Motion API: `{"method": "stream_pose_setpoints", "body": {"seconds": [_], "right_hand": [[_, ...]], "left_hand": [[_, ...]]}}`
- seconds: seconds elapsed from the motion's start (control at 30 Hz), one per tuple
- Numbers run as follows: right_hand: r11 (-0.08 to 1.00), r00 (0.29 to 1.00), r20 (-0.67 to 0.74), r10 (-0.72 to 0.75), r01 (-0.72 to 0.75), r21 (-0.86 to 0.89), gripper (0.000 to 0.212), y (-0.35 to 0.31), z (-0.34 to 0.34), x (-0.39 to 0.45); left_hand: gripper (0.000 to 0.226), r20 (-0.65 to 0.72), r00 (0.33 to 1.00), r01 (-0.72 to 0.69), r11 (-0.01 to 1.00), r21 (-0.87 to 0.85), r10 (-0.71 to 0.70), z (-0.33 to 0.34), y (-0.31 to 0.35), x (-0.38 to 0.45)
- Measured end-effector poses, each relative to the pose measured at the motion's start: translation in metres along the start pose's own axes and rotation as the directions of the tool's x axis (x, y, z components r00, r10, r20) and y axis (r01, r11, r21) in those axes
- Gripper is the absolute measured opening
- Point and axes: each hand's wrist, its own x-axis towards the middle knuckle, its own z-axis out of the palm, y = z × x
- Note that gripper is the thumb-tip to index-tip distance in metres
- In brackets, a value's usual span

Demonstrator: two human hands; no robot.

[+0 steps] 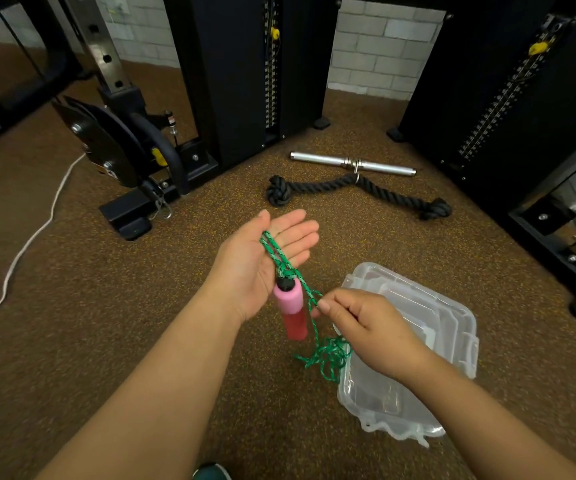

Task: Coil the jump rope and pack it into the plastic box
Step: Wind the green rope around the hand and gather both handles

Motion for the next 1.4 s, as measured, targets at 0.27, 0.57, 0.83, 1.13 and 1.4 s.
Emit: {"method": "stream_pose_setpoints", "body": {"seconds": [0.27,0.57,0.83,1.13,1.4], "right_hand": [[0.966,0.969,-0.064,-0.238,0.243,0.087,0.021,-0.032,-0.016,0.001],[0.974,0.961,-0.273,-0.044,0.102,0.203,0.022,-0.034,-0.048,0.015],[0.961,0.956,-0.274,0.105,-0.027,0.275,0.027,-0.019,-0.042,0.022],[0.898,0.944,-0.274,0.182,-0.047,0.437,0.028,-0.015,-0.036,0.024],[0.868,0.937,-0.299,0.181,-0.01,0.496,0.023,-0.015,-0.039,0.023]], "left_hand": [[0.087,0.002,0.995,0.083,0.852,0.517,-0.098,0.008,-0.013,-0.004],[0.119,0.265,0.856,0.169,0.724,0.669,-0.444,0.01,-0.016,-0.01],[0.064,0.411,0.744,0.141,0.725,0.674,-0.527,0.019,-0.01,-0.017],[0.043,0.425,0.8,0.136,0.818,0.559,-0.424,0.019,-0.005,-0.022],[0.036,0.343,0.892,0.094,0.863,0.497,-0.295,0.015,-0.003,-0.018]]}}
